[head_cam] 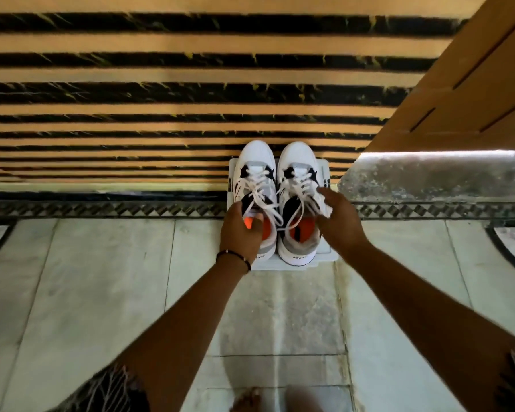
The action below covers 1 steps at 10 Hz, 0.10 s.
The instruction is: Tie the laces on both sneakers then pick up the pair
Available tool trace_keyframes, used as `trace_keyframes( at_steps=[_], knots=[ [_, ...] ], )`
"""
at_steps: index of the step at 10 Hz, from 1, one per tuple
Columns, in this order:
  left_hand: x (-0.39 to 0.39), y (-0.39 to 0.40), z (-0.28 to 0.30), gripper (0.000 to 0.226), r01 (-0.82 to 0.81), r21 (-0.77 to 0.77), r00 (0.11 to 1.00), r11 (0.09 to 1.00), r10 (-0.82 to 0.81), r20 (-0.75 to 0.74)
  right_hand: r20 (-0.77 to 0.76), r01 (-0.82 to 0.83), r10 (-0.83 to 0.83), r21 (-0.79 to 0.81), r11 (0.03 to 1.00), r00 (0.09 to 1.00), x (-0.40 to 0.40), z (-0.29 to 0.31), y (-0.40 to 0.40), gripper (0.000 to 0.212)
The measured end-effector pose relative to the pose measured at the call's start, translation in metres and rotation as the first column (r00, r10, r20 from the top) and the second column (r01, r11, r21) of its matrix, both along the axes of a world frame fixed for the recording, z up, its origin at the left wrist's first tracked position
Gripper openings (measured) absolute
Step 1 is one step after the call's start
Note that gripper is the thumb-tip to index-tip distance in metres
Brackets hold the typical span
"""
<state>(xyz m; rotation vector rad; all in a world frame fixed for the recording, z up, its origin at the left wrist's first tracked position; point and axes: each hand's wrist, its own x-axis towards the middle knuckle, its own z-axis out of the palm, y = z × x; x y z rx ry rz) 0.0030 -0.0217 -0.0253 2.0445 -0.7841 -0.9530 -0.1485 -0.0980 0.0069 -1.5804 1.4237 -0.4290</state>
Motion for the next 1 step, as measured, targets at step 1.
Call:
trace_keyframes(
  at_steps=[1],
  knots=[
    [-0.0173, 0.0208, 0.0545, 0.044, -0.011, -0.119, 0.998, 0.993, 0.018, 0.056, 0.075, 0.075, -0.063, -0.173, 0.982, 0.995, -0.0123, 0.0399, 0.0254, 0.039]
  ],
)
